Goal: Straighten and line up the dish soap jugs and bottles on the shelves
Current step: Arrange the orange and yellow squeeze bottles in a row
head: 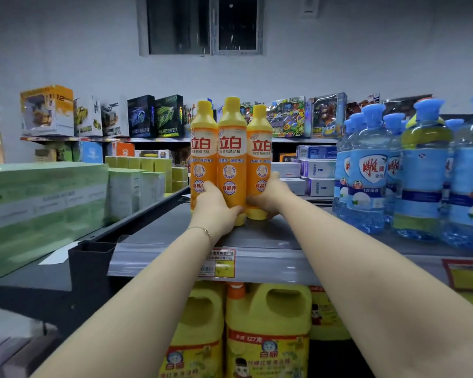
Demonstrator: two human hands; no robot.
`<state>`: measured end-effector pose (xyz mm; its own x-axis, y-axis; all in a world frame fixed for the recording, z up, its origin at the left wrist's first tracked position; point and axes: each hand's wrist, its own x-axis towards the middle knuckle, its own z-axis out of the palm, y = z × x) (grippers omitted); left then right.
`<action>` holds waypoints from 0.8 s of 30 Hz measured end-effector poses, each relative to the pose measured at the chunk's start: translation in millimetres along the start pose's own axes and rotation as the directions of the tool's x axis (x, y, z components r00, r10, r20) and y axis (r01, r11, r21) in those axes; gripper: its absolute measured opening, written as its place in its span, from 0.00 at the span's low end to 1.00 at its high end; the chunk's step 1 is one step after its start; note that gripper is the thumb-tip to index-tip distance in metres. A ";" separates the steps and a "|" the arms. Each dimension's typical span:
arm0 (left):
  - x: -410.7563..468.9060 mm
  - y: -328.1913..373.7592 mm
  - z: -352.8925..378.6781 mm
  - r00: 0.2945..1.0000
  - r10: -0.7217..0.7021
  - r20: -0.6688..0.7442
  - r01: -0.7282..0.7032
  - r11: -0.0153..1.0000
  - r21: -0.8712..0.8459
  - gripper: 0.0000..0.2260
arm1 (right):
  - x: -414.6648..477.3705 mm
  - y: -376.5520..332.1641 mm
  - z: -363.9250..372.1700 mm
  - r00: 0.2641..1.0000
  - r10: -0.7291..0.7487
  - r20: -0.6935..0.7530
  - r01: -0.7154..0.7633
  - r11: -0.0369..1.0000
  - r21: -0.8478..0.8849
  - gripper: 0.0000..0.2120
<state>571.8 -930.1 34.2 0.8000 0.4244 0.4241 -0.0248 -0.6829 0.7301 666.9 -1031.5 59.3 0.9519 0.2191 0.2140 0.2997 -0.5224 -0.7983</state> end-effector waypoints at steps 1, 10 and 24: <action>-0.2 -0.3 0.4 1.000 0.008 0.000 -0.008 1.000 -0.001 0.34 | -1.0 1.9 0.2 1.000 -0.023 -0.006 0.023 1.000 0.003 0.40; -5.1 -3.4 -4.2 0.996 0.056 -0.069 -0.055 0.998 0.012 0.29 | -29.5 3.9 -19.2 0.988 -0.153 0.001 0.151 0.978 -0.140 0.09; -64.6 87.3 17.3 0.720 0.655 0.227 -0.689 0.636 0.349 0.10 | -142.6 64.8 -174.1 0.793 -0.607 -0.052 0.379 0.558 -0.738 0.11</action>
<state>528.3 -1027.4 61.3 0.6962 -0.2771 0.6622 -0.3574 -0.9338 -0.0150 561.6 -1240.1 75.1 0.5760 0.4478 0.6839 0.5747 -0.8168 0.0508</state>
